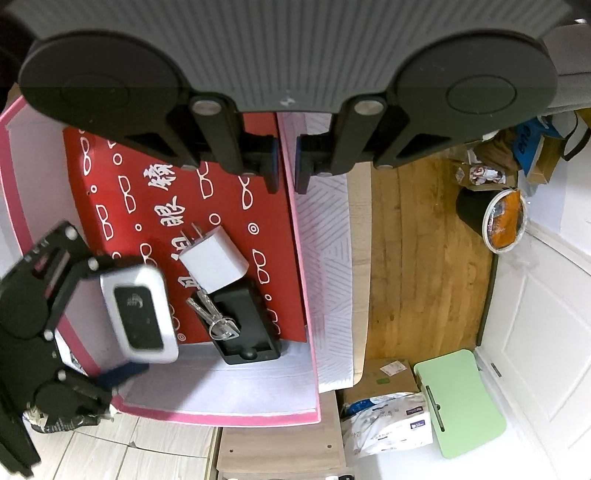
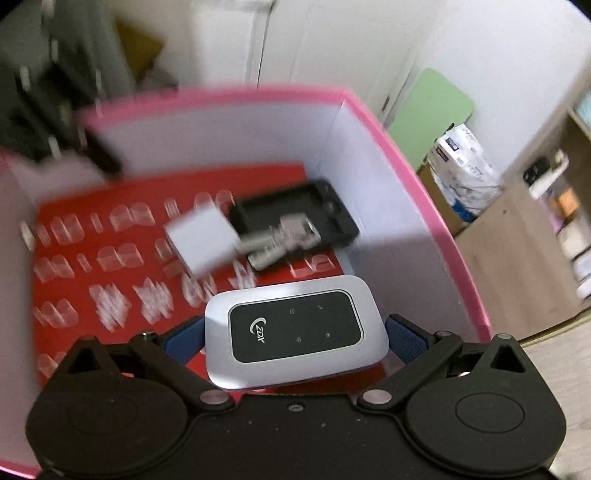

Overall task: Organize rigid objects
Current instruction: 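Carry the router into the box and release it beside the phone case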

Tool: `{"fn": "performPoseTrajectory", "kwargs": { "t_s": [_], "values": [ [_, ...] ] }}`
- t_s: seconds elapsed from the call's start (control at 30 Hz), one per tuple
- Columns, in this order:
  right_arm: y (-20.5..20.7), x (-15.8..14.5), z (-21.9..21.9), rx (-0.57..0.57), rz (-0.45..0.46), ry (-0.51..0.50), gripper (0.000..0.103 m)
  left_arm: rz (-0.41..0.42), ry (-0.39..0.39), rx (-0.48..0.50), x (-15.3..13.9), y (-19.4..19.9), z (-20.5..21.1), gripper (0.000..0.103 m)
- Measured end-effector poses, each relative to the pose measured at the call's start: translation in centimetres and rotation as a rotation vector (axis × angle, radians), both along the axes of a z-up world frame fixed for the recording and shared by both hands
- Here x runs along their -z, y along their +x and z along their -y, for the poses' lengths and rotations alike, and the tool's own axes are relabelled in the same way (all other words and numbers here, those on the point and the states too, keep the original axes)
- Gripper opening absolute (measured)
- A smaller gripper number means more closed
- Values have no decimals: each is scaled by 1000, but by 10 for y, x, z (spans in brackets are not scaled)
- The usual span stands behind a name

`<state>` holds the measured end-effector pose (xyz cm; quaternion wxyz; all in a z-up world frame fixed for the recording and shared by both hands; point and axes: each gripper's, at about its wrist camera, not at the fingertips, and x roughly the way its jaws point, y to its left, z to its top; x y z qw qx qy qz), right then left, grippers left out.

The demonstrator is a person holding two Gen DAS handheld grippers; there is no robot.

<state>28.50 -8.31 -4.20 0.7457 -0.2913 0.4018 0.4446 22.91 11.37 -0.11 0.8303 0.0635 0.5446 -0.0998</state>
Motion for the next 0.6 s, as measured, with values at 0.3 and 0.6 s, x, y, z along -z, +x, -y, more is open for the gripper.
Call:
{"fn": "performPoseTrajectory", "kwargs": {
  "t_s": [0.3,0.6],
  "values": [
    [-9,5,-3,32,181,-103,101,-6,-20,-2,0,1,-5,9],
    [11,-31,28,135,116,53,102,1,-14,0,0,1,-5,9]
  ]
}}
